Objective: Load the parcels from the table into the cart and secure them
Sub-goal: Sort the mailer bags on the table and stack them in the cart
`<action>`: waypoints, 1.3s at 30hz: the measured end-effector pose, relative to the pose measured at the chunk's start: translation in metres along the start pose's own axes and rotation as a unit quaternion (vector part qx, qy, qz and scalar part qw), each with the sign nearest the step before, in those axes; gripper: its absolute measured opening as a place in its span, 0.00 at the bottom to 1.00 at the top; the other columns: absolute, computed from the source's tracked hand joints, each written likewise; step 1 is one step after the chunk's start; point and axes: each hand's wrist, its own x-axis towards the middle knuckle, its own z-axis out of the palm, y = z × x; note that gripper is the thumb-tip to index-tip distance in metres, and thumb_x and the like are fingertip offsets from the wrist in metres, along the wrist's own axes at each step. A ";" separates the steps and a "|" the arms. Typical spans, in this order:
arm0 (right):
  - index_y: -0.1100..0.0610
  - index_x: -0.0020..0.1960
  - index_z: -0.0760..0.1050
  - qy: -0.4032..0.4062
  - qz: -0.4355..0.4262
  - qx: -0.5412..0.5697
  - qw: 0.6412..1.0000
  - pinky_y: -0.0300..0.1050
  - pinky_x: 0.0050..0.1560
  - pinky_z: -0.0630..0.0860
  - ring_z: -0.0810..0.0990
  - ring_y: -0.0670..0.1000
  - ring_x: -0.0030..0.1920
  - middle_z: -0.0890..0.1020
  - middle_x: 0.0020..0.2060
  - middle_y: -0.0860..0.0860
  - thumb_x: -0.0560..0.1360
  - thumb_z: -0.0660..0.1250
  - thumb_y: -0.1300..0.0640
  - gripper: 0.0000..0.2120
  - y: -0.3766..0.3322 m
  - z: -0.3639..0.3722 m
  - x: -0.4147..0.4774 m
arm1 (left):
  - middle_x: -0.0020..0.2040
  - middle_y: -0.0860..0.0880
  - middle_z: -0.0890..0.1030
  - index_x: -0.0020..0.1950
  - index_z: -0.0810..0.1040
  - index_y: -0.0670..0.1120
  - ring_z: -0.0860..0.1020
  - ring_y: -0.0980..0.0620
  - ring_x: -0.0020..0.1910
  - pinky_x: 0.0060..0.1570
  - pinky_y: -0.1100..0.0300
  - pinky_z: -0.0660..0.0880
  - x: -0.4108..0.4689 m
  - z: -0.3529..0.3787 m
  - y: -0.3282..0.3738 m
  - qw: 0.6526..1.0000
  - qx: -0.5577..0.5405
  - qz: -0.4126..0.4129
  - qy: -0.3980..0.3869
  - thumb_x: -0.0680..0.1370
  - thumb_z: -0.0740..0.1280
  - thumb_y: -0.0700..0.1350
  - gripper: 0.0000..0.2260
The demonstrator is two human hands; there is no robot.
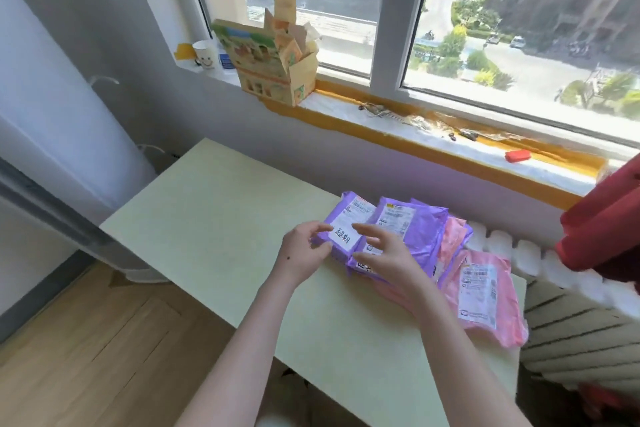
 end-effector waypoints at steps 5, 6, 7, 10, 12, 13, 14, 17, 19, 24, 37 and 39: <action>0.45 0.68 0.70 0.058 0.106 0.051 0.991 0.49 0.56 0.76 0.73 0.50 0.62 0.71 0.63 0.49 0.70 0.68 0.63 0.29 0.011 0.036 0.038 | 0.65 0.47 0.76 0.66 0.76 0.49 0.72 0.51 0.67 0.57 0.70 0.66 0.065 -0.007 -0.036 0.993 0.036 -0.017 -0.108 0.76 0.66 0.37 0.19; 0.46 0.68 0.69 0.070 0.116 0.056 0.989 0.47 0.57 0.74 0.72 0.50 0.63 0.71 0.63 0.49 0.71 0.69 0.64 0.29 0.014 0.042 0.043 | 0.67 0.47 0.75 0.68 0.74 0.48 0.71 0.51 0.68 0.59 0.67 0.65 0.074 -0.006 -0.040 0.991 0.045 -0.020 -0.128 0.76 0.66 0.38 0.20; 0.47 0.69 0.69 0.081 0.119 0.057 0.988 0.45 0.59 0.72 0.71 0.49 0.64 0.71 0.64 0.48 0.71 0.69 0.64 0.29 0.016 0.046 0.046 | 0.68 0.47 0.74 0.69 0.72 0.47 0.70 0.51 0.69 0.60 0.66 0.65 0.083 -0.004 -0.043 0.988 0.052 -0.023 -0.142 0.76 0.66 0.38 0.22; 0.49 0.71 0.68 0.114 0.139 0.063 0.982 0.45 0.64 0.71 0.71 0.48 0.66 0.70 0.64 0.47 0.67 0.71 0.58 0.33 0.021 0.054 0.052 | 0.71 0.49 0.71 0.73 0.68 0.47 0.68 0.50 0.70 0.64 0.63 0.65 0.103 0.001 -0.047 0.981 0.067 -0.029 -0.180 0.76 0.65 0.38 0.25; 0.50 0.71 0.67 0.136 0.152 0.086 0.975 0.39 0.57 0.75 0.74 0.41 0.60 0.71 0.65 0.49 0.68 0.71 0.60 0.33 0.022 0.057 0.056 | 0.70 0.48 0.72 0.74 0.67 0.47 0.70 0.49 0.69 0.65 0.59 0.67 0.112 0.004 -0.049 0.976 0.071 -0.036 -0.205 0.75 0.65 0.38 0.26; 0.51 0.72 0.66 0.146 0.160 0.101 0.971 0.36 0.48 0.76 0.75 0.36 0.54 0.71 0.65 0.50 0.69 0.70 0.62 0.33 0.021 0.059 0.059 | 0.70 0.47 0.72 0.74 0.67 0.47 0.72 0.48 0.67 0.65 0.57 0.69 0.115 0.005 -0.050 0.973 0.069 -0.046 -0.215 0.75 0.65 0.38 0.27; 0.51 0.73 0.65 0.155 0.171 0.125 0.965 0.34 0.41 0.74 0.75 0.36 0.47 0.72 0.63 0.52 0.67 0.70 0.62 0.36 0.020 0.062 0.061 | 0.69 0.46 0.73 0.74 0.66 0.47 0.74 0.48 0.65 0.63 0.56 0.71 0.118 0.006 -0.052 0.971 0.066 -0.057 -0.223 0.75 0.65 0.39 0.27; 0.53 0.76 0.58 0.176 0.195 0.182 0.948 0.33 0.31 0.70 0.75 0.44 0.40 0.76 0.59 0.56 0.65 0.66 0.64 0.41 0.025 0.071 0.067 | 0.68 0.47 0.74 0.73 0.67 0.46 0.75 0.49 0.63 0.61 0.58 0.71 0.120 0.005 -0.057 0.967 0.062 -0.084 -0.234 0.75 0.65 0.39 0.26; 0.54 0.73 0.59 0.189 0.204 0.185 0.943 0.33 0.32 0.72 0.77 0.45 0.42 0.79 0.53 0.54 0.71 0.63 0.72 0.34 0.026 0.077 0.068 | 0.66 0.47 0.76 0.72 0.69 0.45 0.75 0.50 0.62 0.59 0.60 0.71 0.117 0.003 -0.062 0.966 0.066 -0.085 -0.237 0.75 0.65 0.38 0.24; 0.50 0.63 0.61 0.171 0.227 0.145 0.948 0.34 0.38 0.74 0.77 0.44 0.42 0.79 0.46 0.49 0.72 0.63 0.70 0.26 0.023 0.089 0.066 | 0.58 0.45 0.80 0.71 0.68 0.43 0.78 0.45 0.57 0.55 0.54 0.75 0.109 -0.008 -0.087 0.967 0.062 -0.138 -0.204 0.75 0.67 0.41 0.24; 0.64 0.63 0.75 0.158 0.209 0.074 0.962 0.30 0.41 0.74 0.76 0.44 0.41 0.79 0.49 0.55 0.72 0.67 0.71 0.20 0.036 0.118 0.056 | 0.61 0.46 0.79 0.66 0.77 0.42 0.77 0.51 0.60 0.56 0.64 0.70 0.088 -0.041 -0.108 0.979 -0.073 -0.148 -0.117 0.74 0.72 0.41 0.20; 0.63 0.63 0.75 0.166 0.197 0.086 0.962 0.30 0.42 0.74 0.77 0.48 0.46 0.80 0.52 0.55 0.73 0.68 0.69 0.19 0.035 0.120 0.054 | 0.63 0.48 0.79 0.66 0.77 0.43 0.77 0.52 0.61 0.62 0.59 0.72 0.084 -0.050 -0.106 0.977 -0.113 -0.140 -0.116 0.73 0.73 0.42 0.21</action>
